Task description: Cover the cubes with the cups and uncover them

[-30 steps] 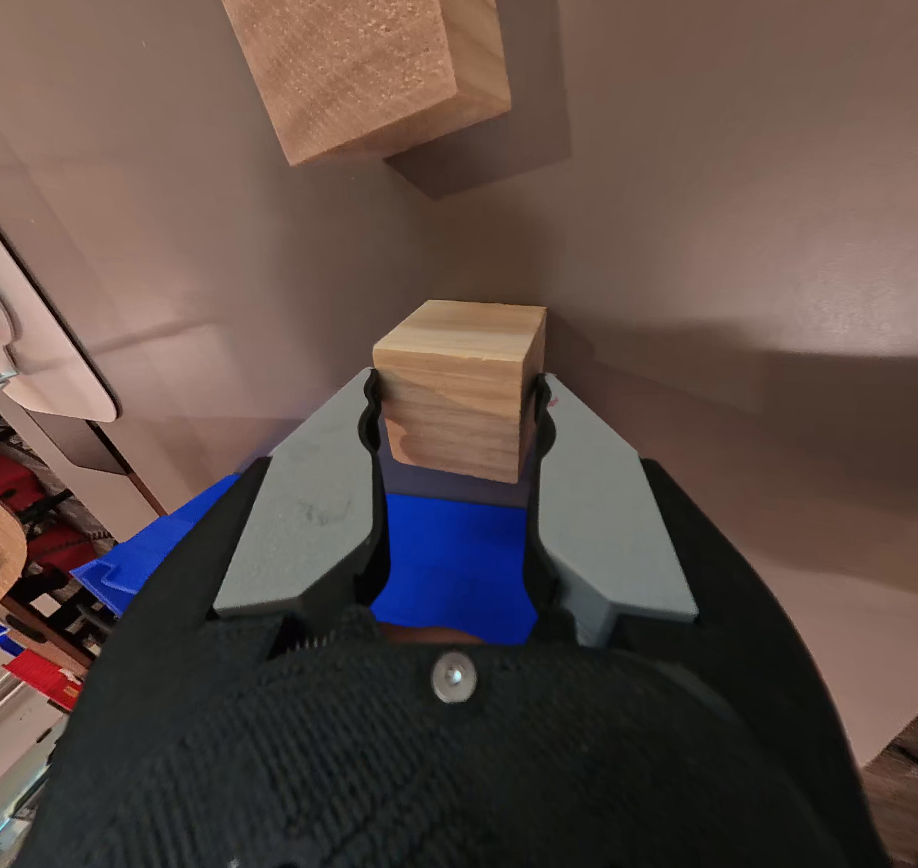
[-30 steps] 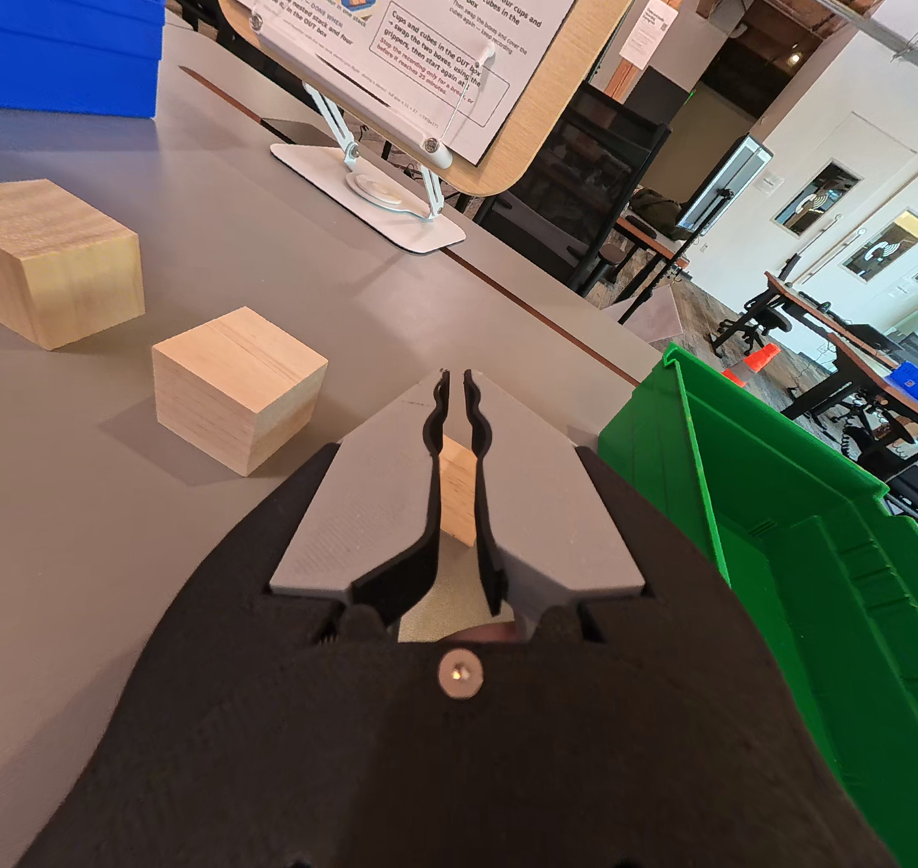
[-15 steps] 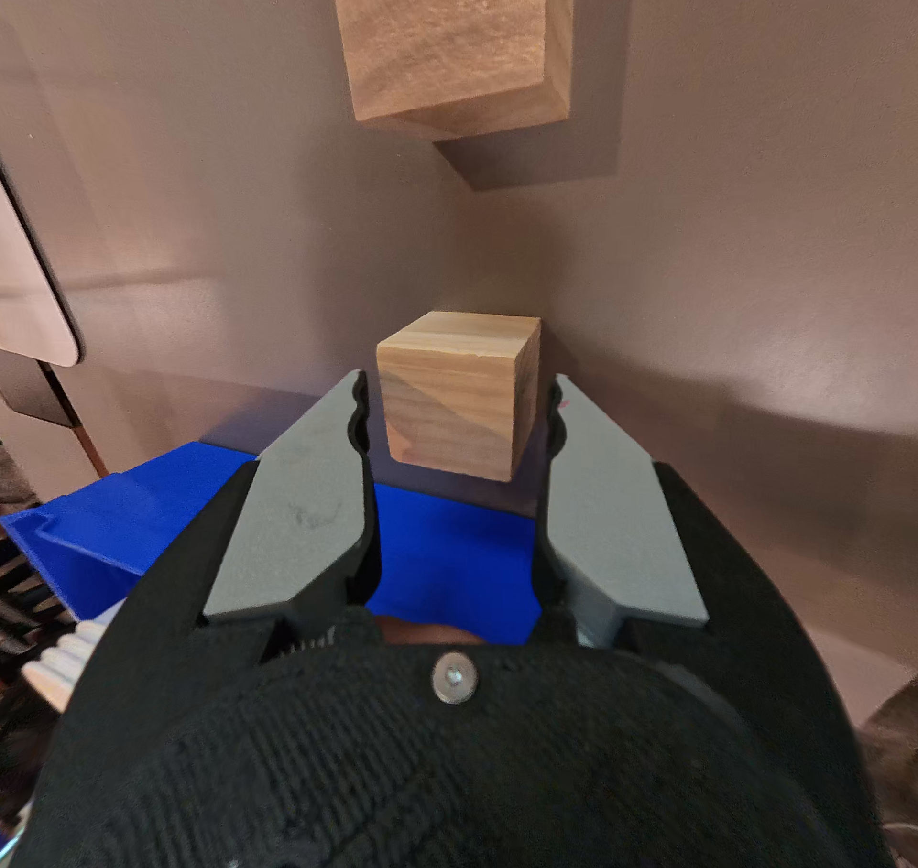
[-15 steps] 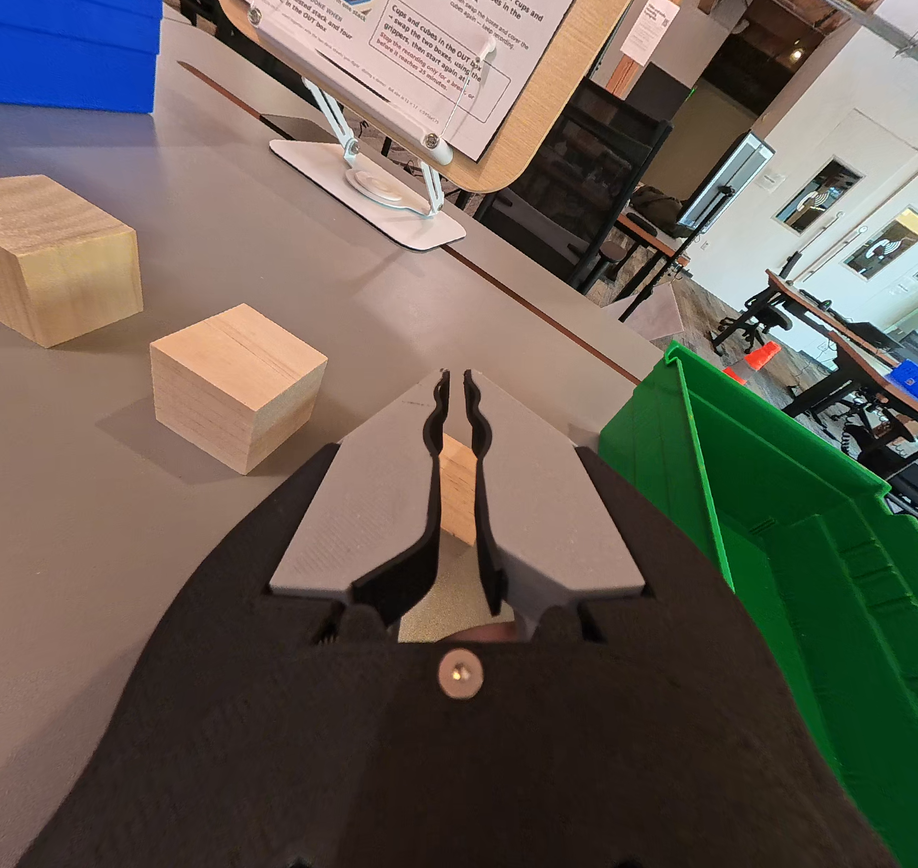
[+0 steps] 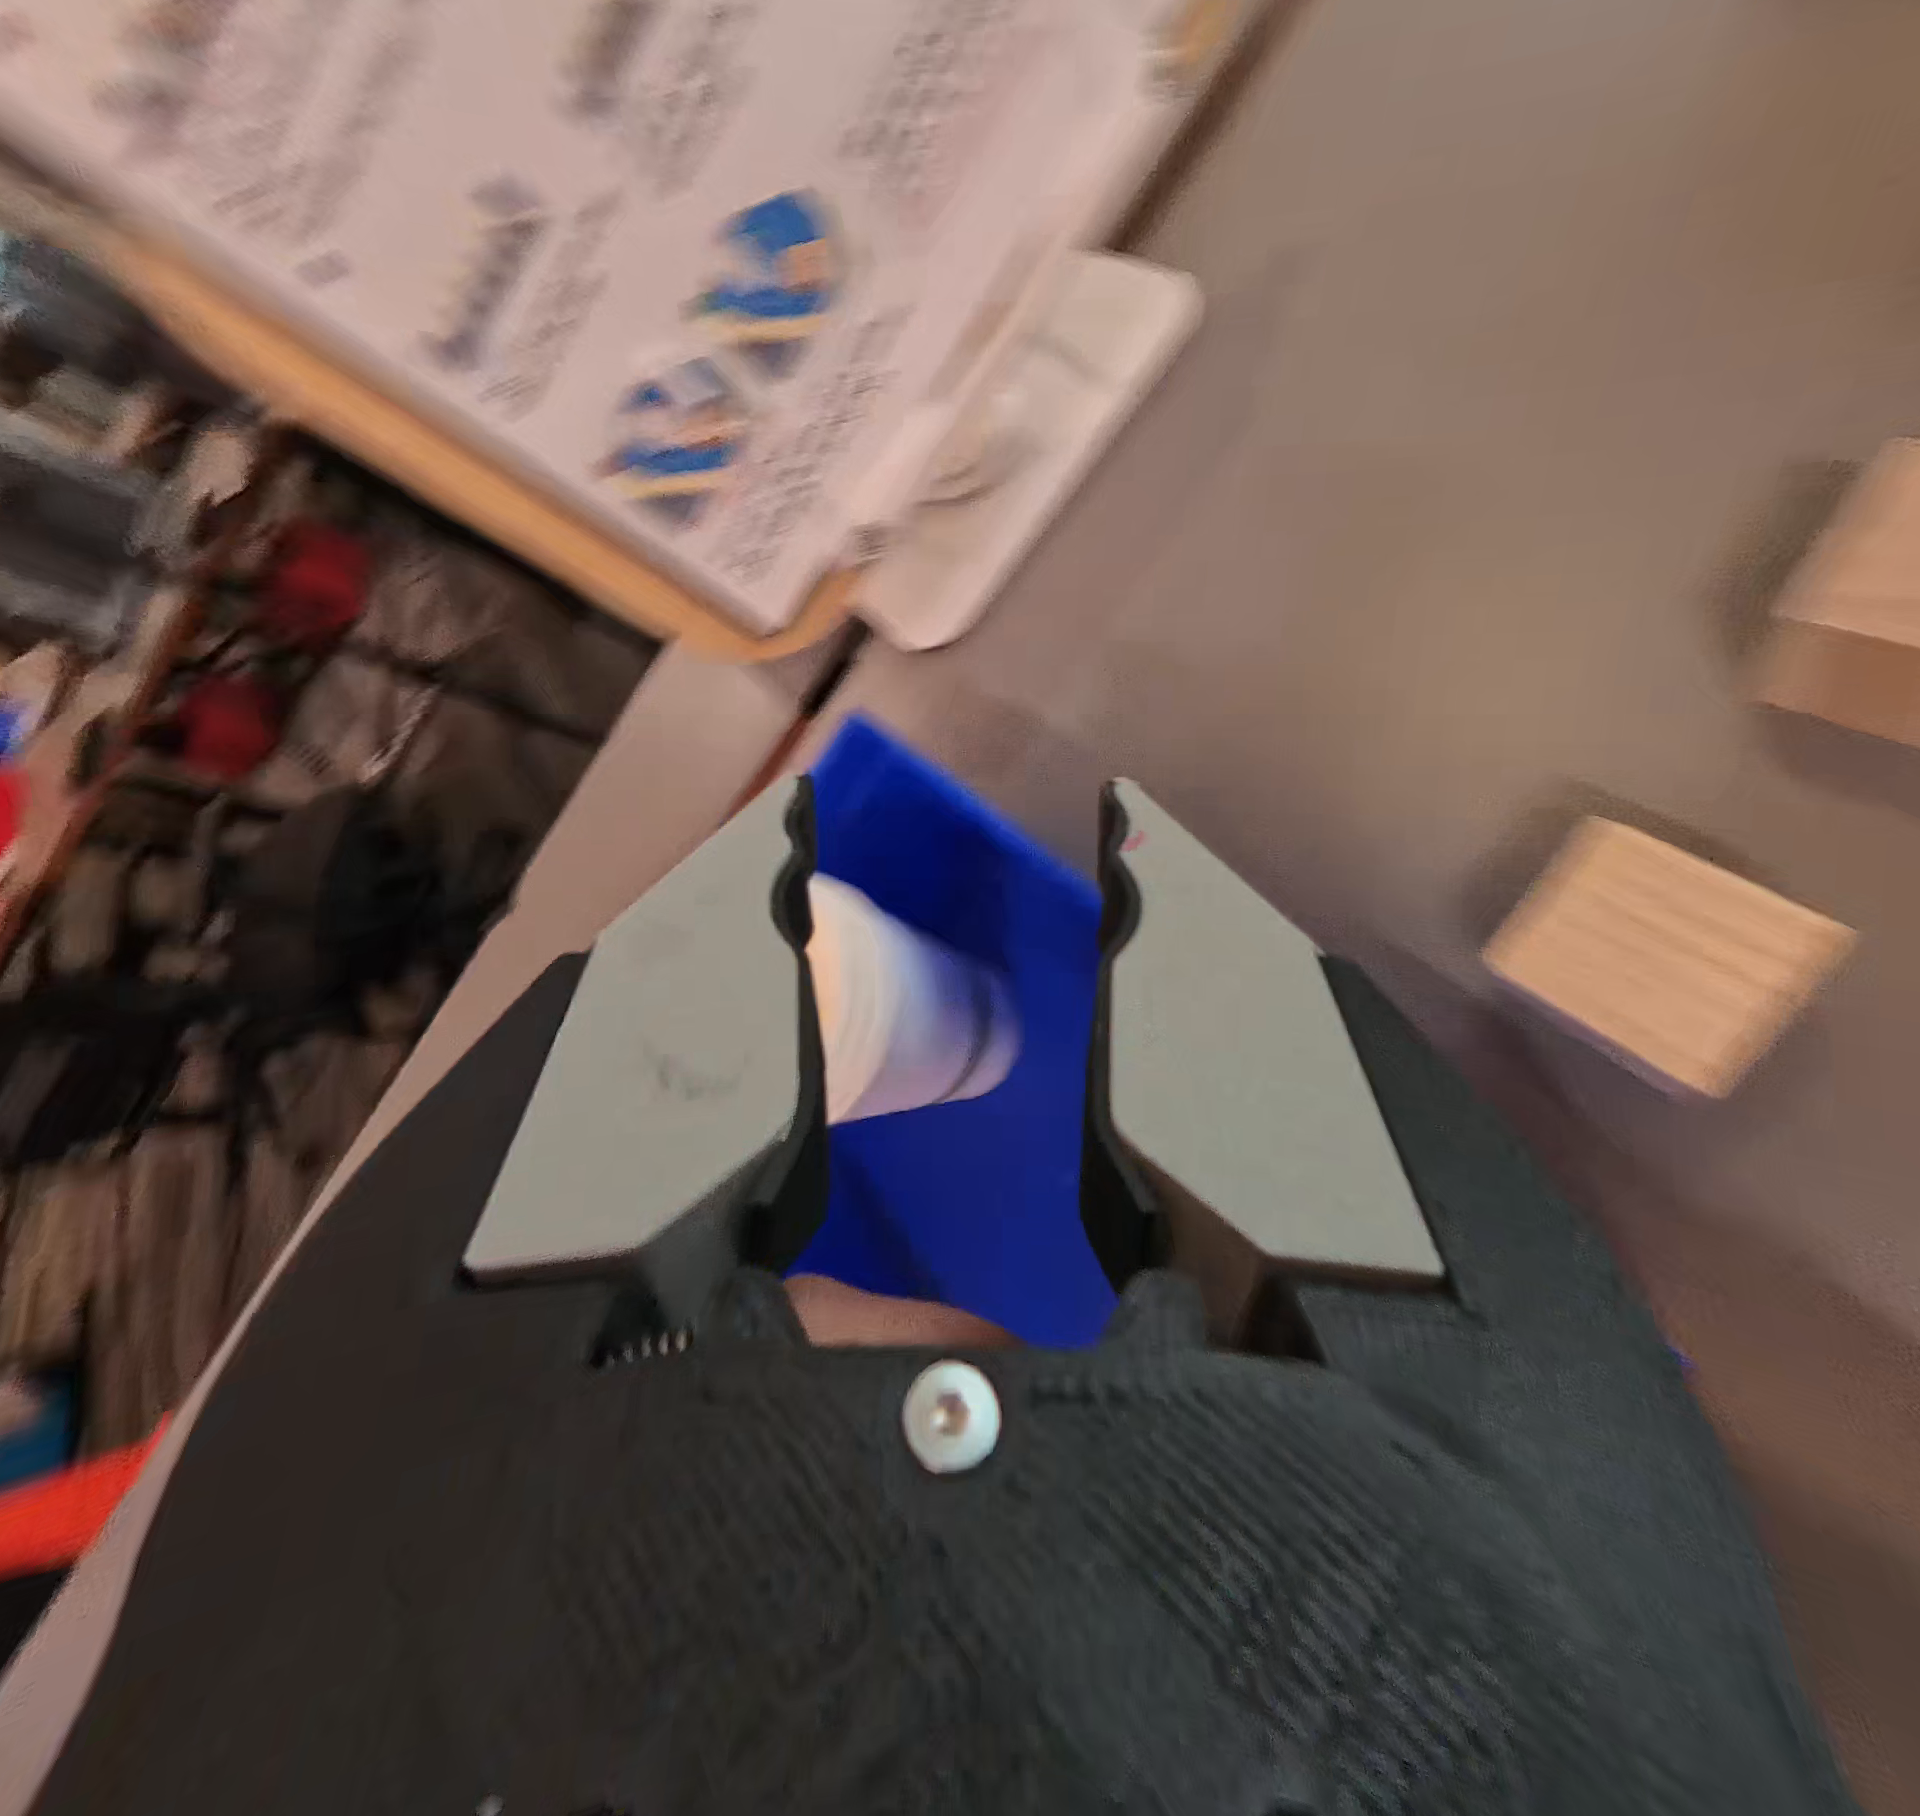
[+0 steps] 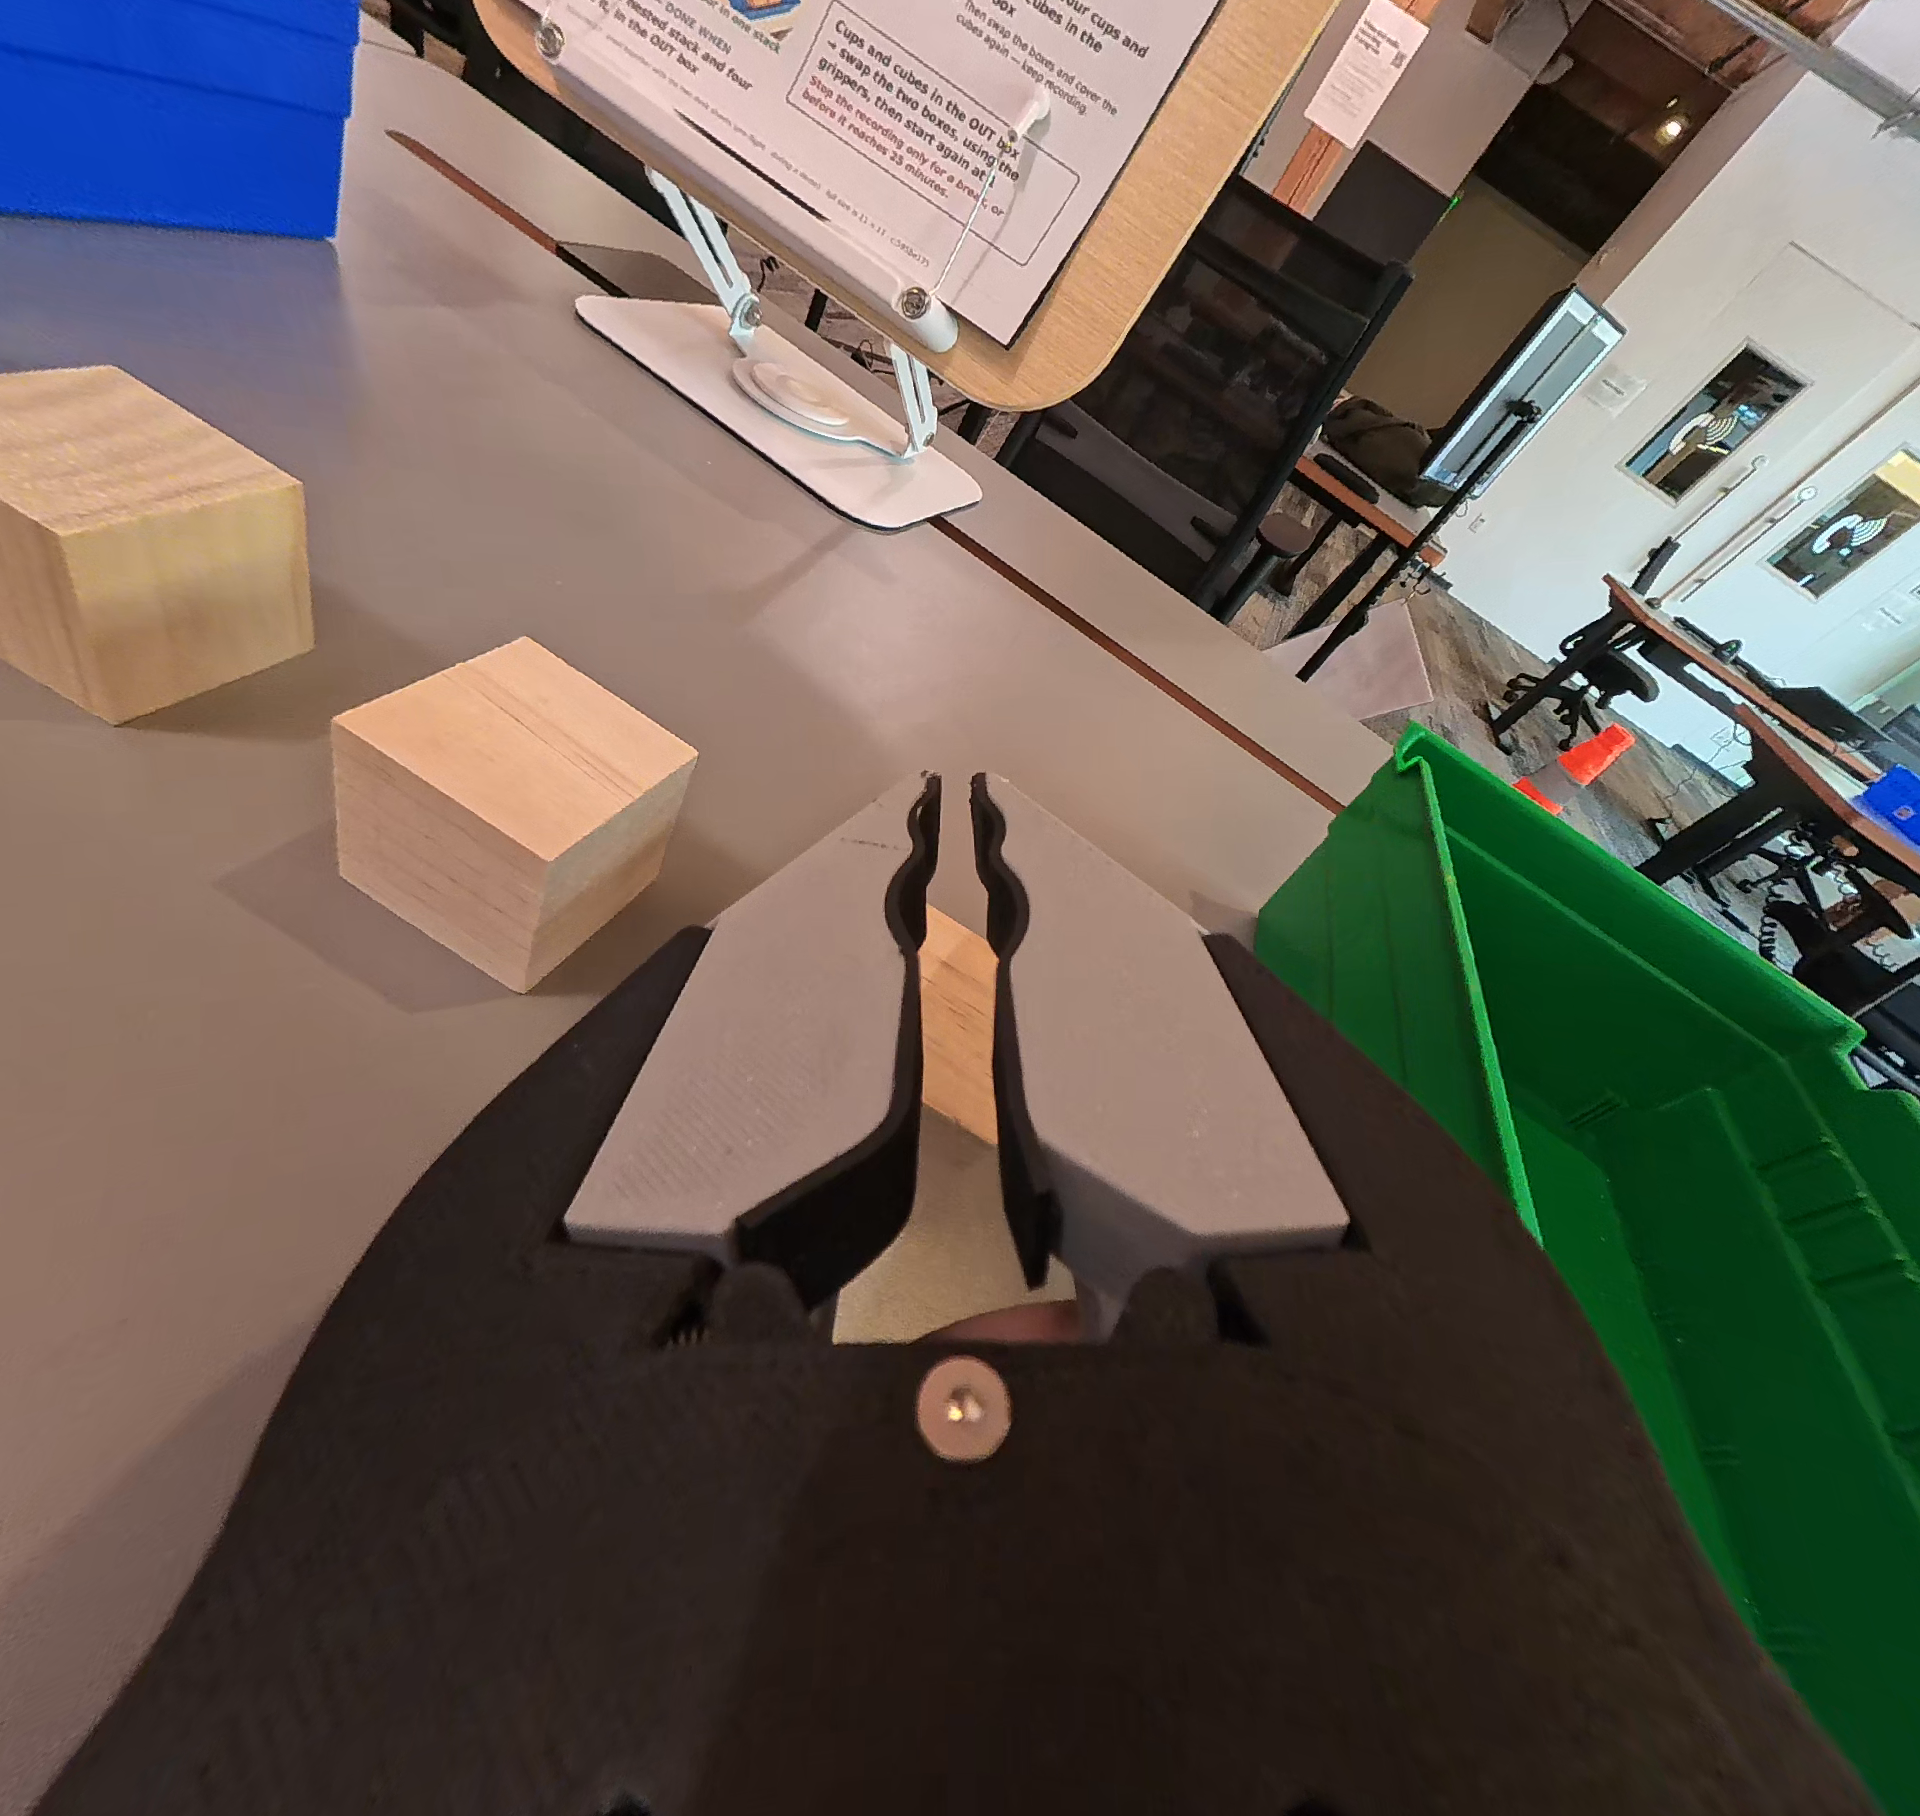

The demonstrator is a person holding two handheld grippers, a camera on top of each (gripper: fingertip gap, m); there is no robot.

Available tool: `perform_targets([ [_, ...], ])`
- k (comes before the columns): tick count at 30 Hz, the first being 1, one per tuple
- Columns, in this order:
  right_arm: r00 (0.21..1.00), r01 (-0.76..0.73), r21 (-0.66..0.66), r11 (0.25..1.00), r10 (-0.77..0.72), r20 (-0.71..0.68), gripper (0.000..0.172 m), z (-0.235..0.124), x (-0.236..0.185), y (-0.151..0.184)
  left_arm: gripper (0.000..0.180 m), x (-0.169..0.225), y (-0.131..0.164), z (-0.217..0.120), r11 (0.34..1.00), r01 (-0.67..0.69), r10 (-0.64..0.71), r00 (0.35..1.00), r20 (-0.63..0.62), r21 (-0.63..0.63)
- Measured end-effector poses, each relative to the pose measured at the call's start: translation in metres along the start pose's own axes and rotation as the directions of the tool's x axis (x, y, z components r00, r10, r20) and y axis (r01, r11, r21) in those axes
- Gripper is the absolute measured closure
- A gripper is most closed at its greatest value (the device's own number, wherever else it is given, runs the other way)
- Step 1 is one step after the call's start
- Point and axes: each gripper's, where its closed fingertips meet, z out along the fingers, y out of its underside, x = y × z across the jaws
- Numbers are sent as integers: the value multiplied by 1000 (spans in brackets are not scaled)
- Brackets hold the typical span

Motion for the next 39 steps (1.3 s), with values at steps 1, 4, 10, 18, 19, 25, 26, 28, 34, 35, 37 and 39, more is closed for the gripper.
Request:
perform_targets([
  [1,1000,2,-1,1000,-2,2,169,0,-1,0,131,-24,9,1,998,56,-54,995,89,-19],
  [4,1000,15,-7,1000,-15,7,169,1,-3,1,135,-54,43,15,975,188,-167,972,168,-115],
  [10,1000,19,-19,1000,-19,10,169,3,-4,4,135,-58,88,46,941,216,-173,968,179,-262],
  [18,1000,25,-19,1000,-24,15,169,3,-5,3,169,-48,92,56,934,250,-226,967,119,-254],
  [19,1000,23,-18,1000,-23,15,169,3,-5,3,173,-47,92,56,931,255,-233,966,115,-259],
  [25,1000,16,-13,1000,-16,12,169,2,-4,2,171,-43,94,57,922,275,-254,961,107,-274],
  [26,1000,16,-12,1000,-16,12,169,2,-4,2,172,-42,94,57,920,279,-260,960,103,-274],
  [28,1000,17,-11,1000,-17,12,169,2,-4,2,177,-42,95,57,917,284,-266,959,102,-280],
  [34,1000,16,-7,1000,-16,12,169,1,-4,1,178,-42,96,55,911,288,-271,958,98,-297],
  [35,1000,16,-6,1000,-16,12,169,1,-4,1,178,-42,97,55,910,287,-270,958,100,-299],
  [37,1000,15,-3,1000,-15,12,169,0,-4,0,178,-43,98,54,908,295,-278,956,99,-297],
  [39,1000,14,-4,1000,-14,12,169,1,-4,0,178,-44,99,52,906,309,-291,951,104,-288],
])
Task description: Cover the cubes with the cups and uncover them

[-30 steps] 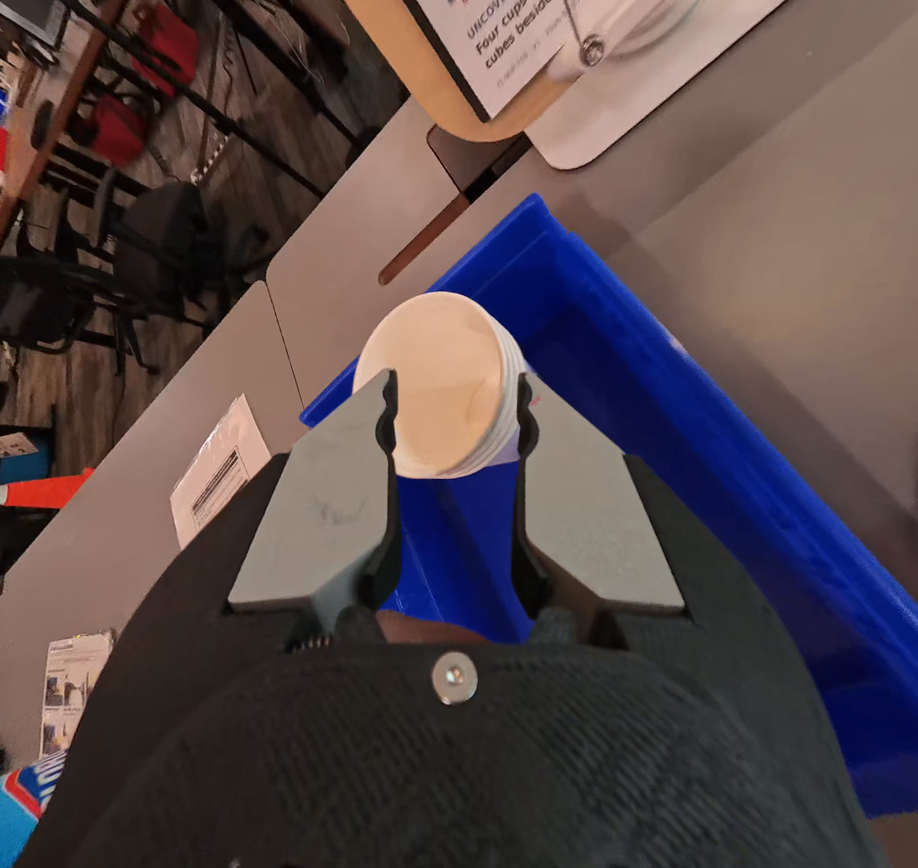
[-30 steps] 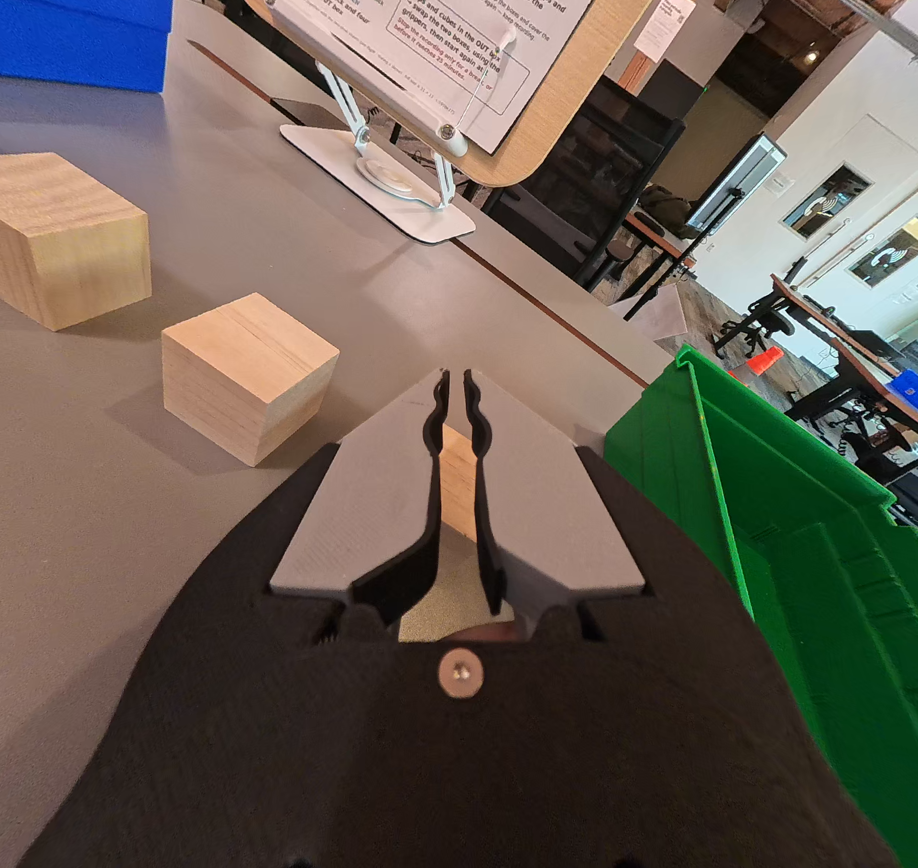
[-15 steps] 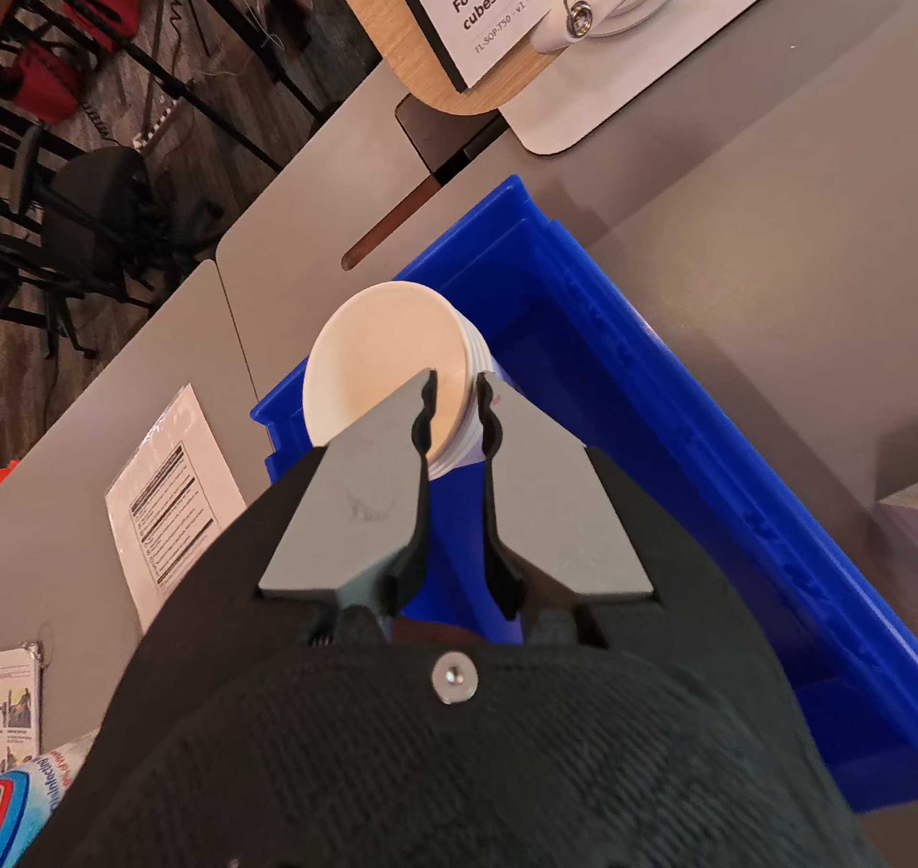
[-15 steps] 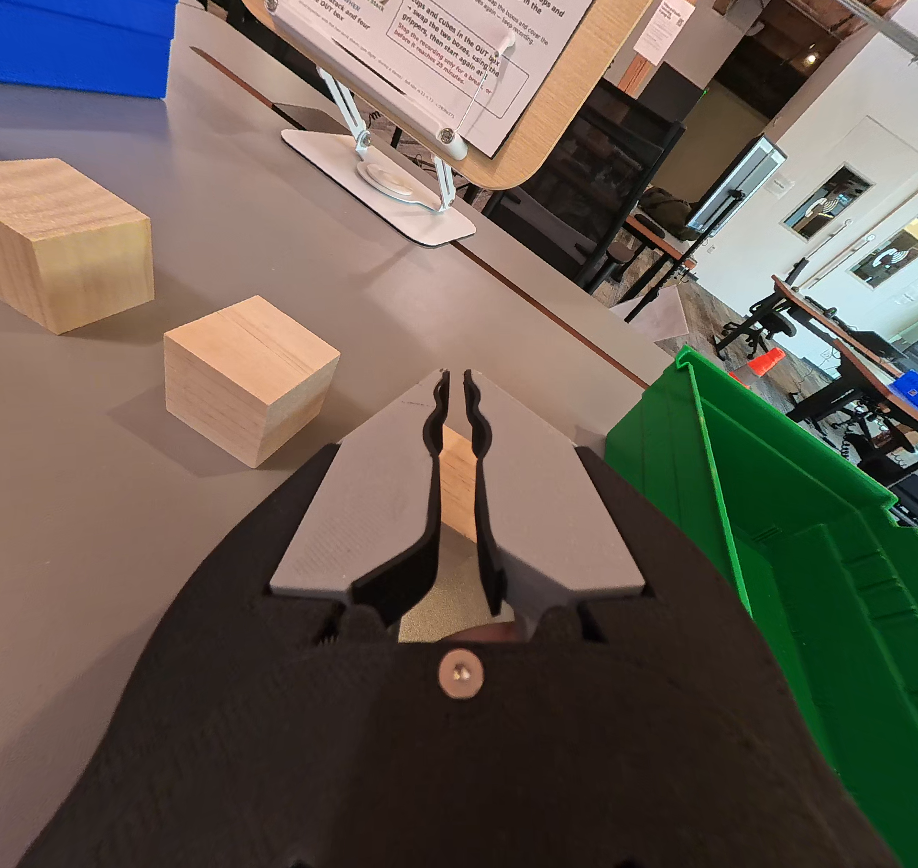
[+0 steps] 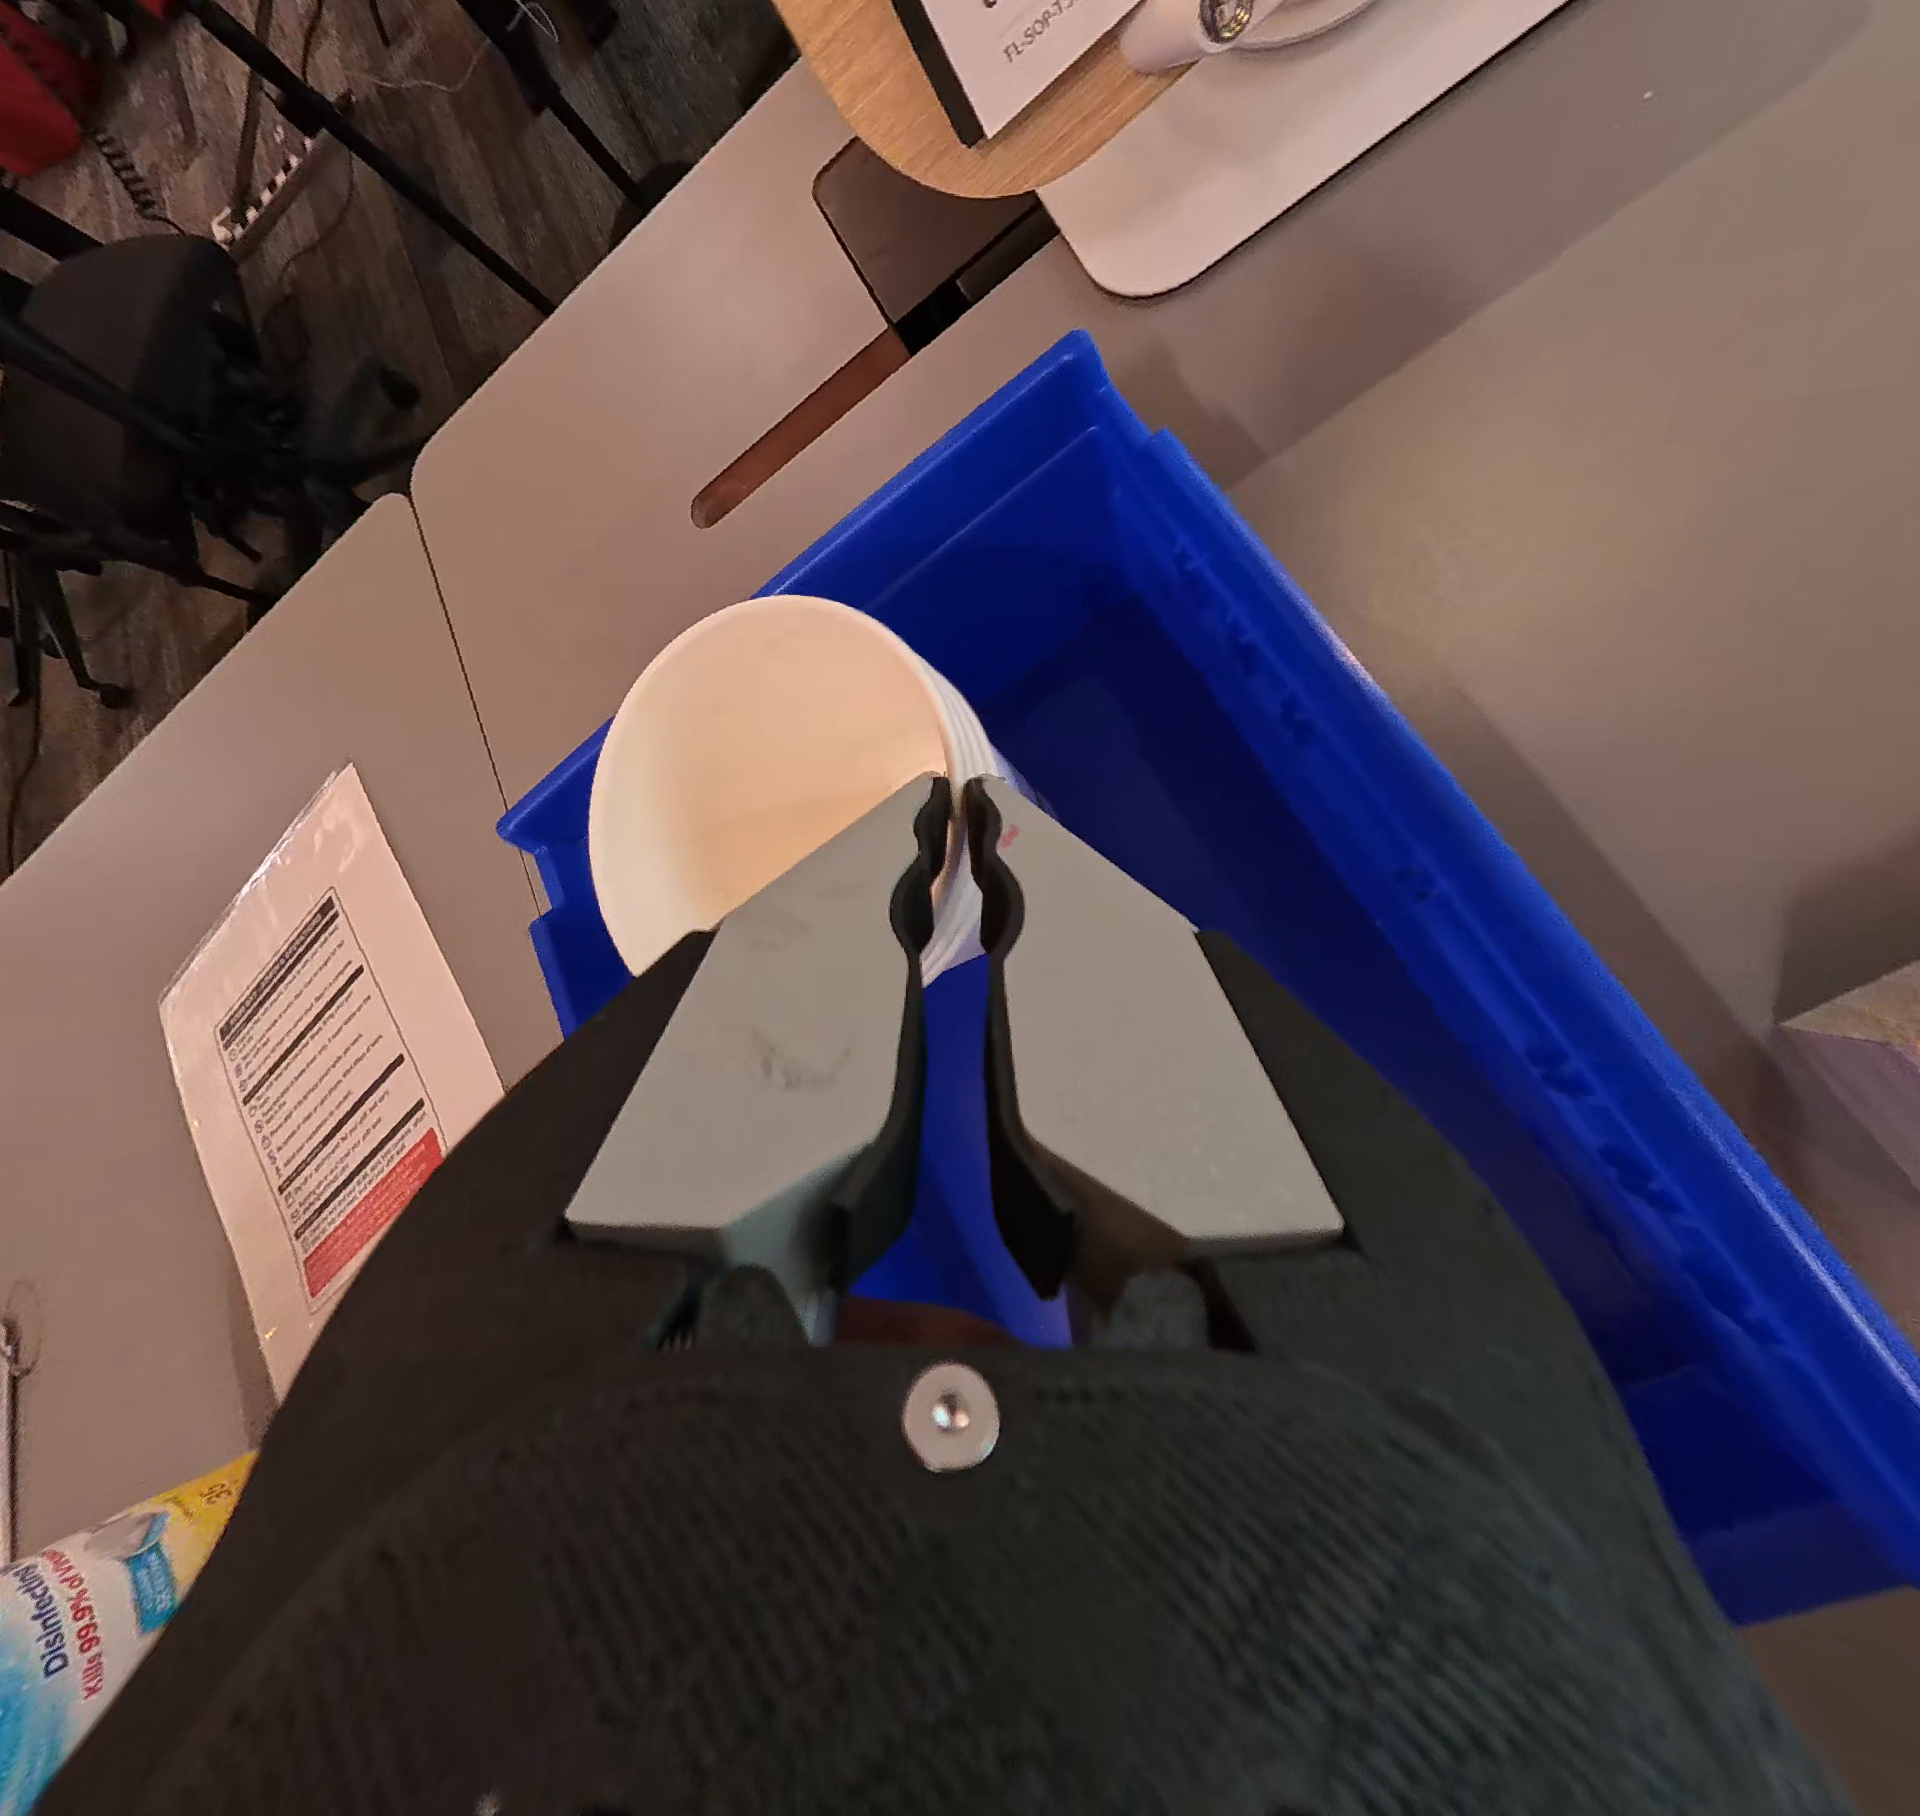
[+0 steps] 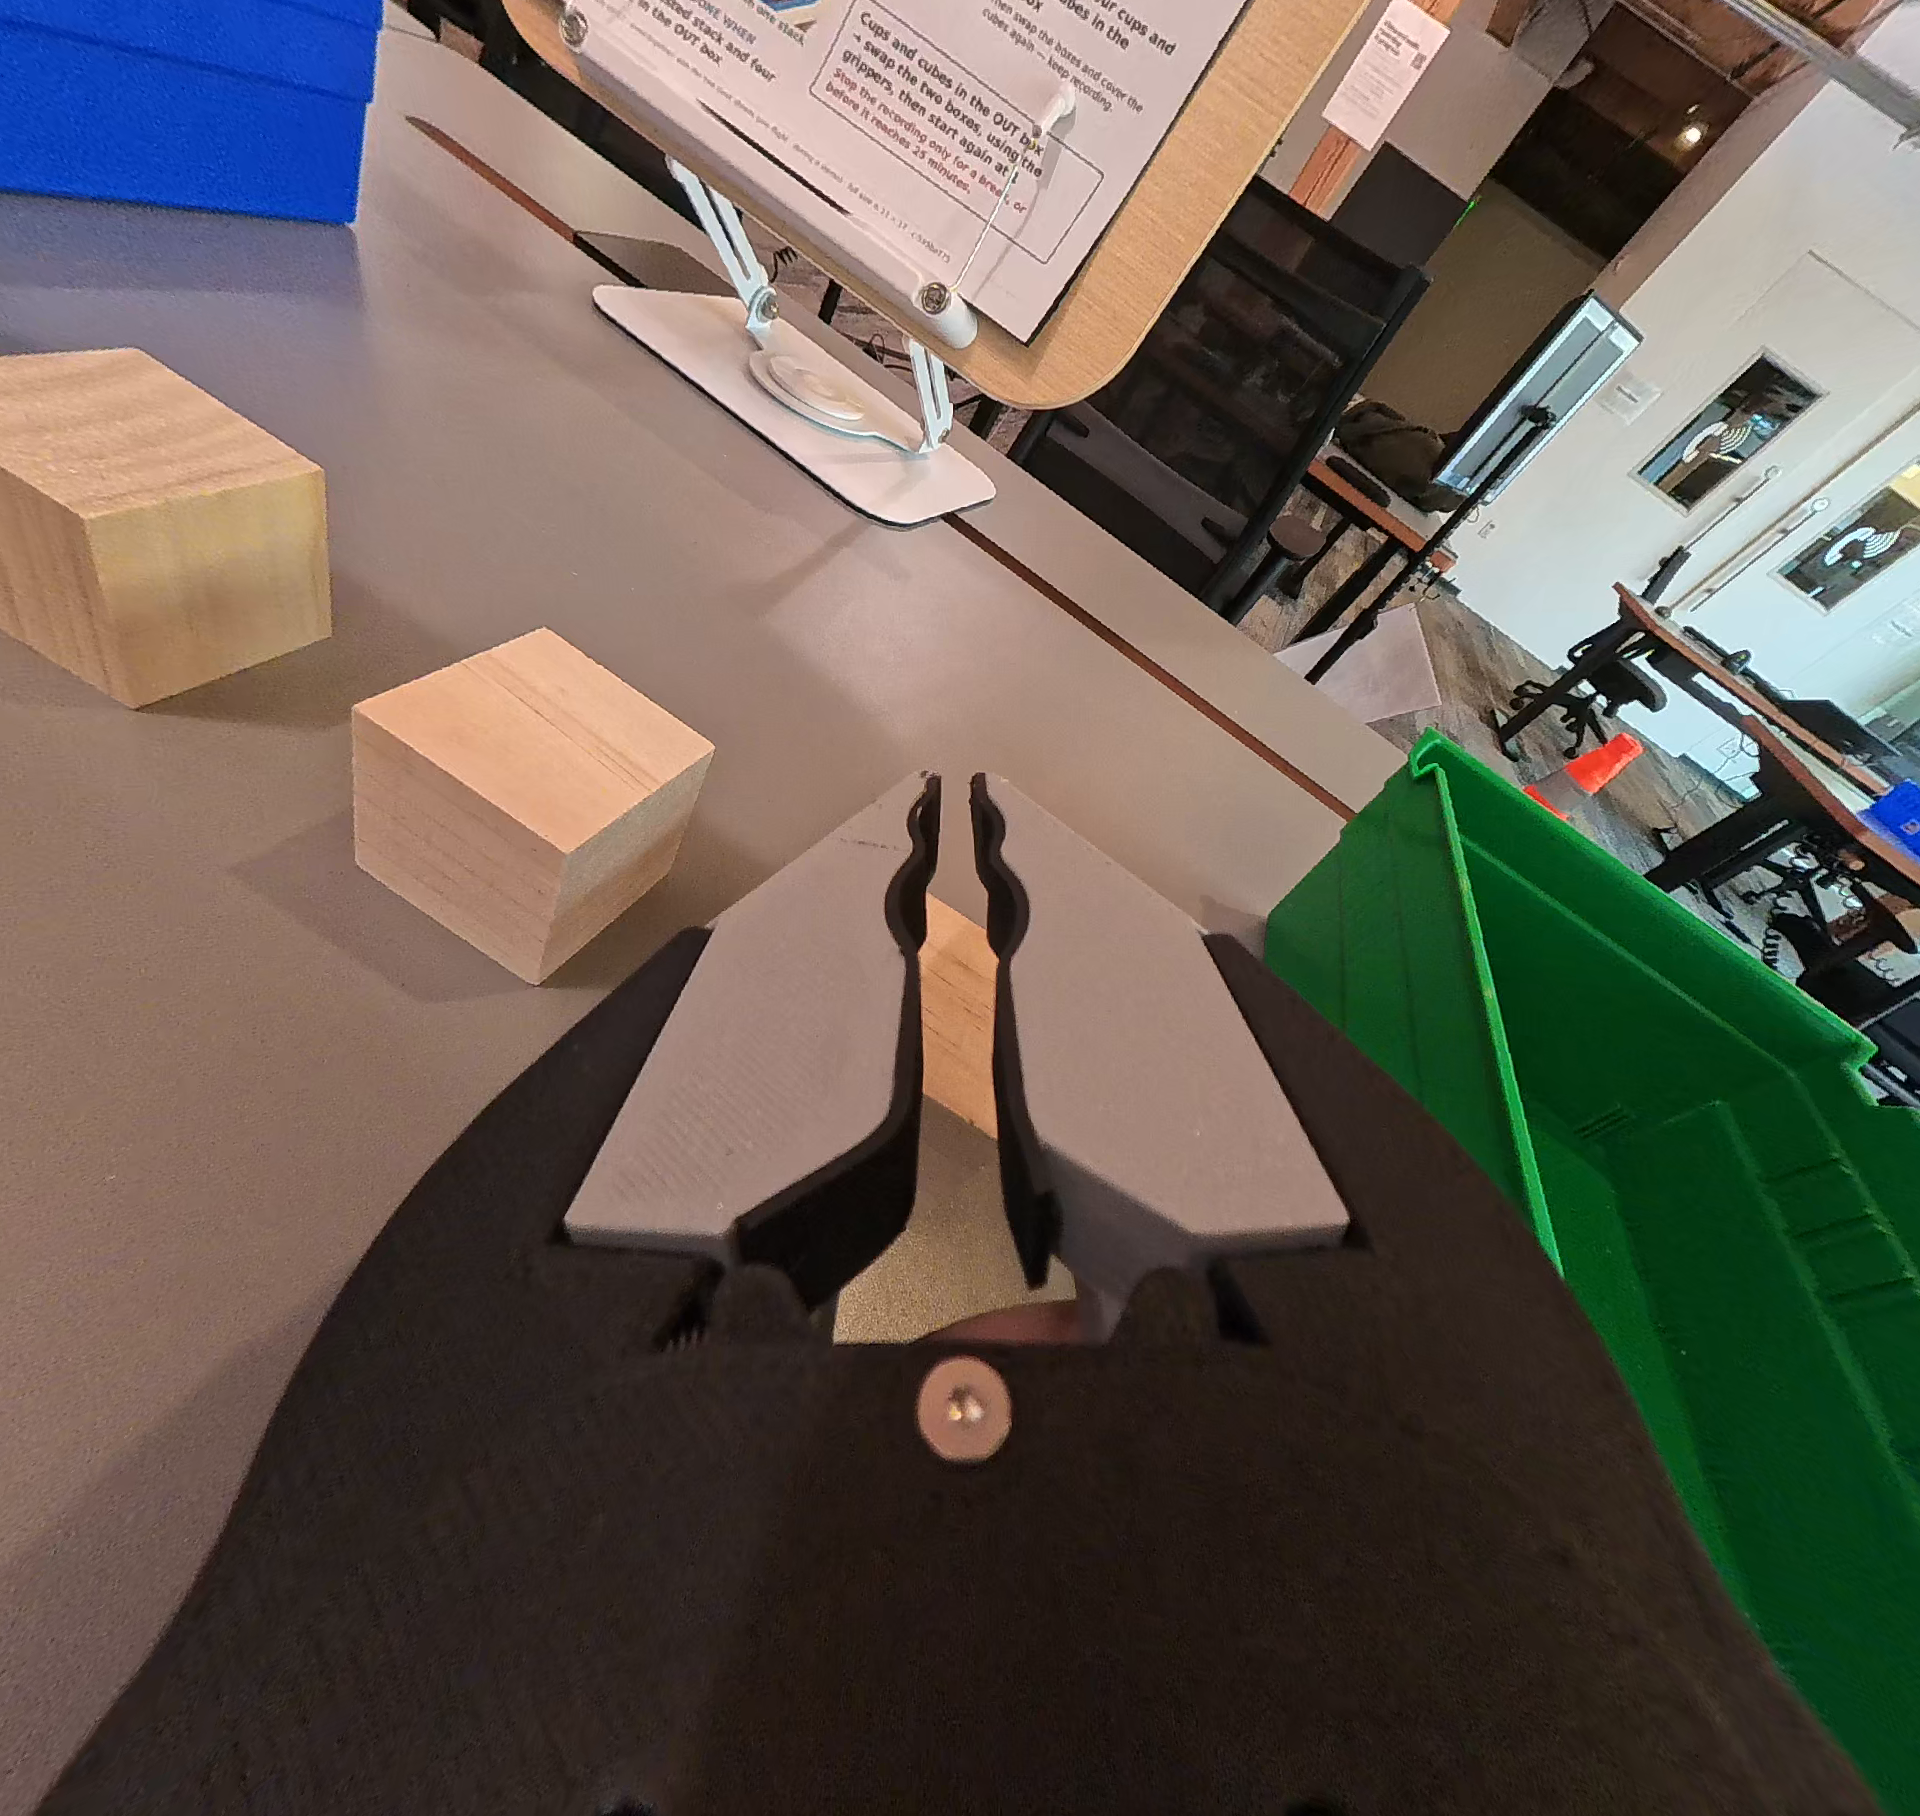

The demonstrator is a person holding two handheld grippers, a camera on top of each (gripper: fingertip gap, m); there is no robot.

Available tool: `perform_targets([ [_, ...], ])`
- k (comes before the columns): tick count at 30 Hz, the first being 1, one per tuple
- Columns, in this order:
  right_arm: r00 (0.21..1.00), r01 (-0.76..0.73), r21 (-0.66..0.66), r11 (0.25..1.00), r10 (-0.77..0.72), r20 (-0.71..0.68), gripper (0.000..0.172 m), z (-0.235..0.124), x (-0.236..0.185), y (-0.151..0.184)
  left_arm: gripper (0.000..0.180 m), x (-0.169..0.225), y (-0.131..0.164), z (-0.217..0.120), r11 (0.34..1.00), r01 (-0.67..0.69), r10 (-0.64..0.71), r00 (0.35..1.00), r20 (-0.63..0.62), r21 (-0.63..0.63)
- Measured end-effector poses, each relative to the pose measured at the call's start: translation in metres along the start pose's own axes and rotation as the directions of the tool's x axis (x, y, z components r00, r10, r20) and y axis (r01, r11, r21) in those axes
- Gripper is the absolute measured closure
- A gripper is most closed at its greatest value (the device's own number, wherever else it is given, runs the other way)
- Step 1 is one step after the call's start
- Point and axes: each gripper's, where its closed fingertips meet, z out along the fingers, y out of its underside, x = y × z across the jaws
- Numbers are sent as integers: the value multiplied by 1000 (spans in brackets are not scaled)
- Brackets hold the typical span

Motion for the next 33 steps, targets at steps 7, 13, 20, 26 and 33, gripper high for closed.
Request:
perform_targets([
  [7,1000,3,-1,1000,-3,1,169,0,-1,0,178,-3,-3,-16,999,-13,12,1000,9,30],
  [13,1000,8,-6,1000,-8,0,169,1,-1,1,178,6,-6,-28,998,-64,64,998,-14,6],
  [20,1000,4,-9,1000,-4,-2,169,1,-1,2,178,9,-18,-34,944,310,-274,926,-261,110],
  [26,1000,10,-2,1000,-10,2,169,0,-2,0,178,9,-2,-31,957,279,-254,938,-235,80],
  [33,1000,8,-2,1000,-8,1,169,0,-2,0,178,-3,-10,-42,983,137,-128,989,-78,125],
])
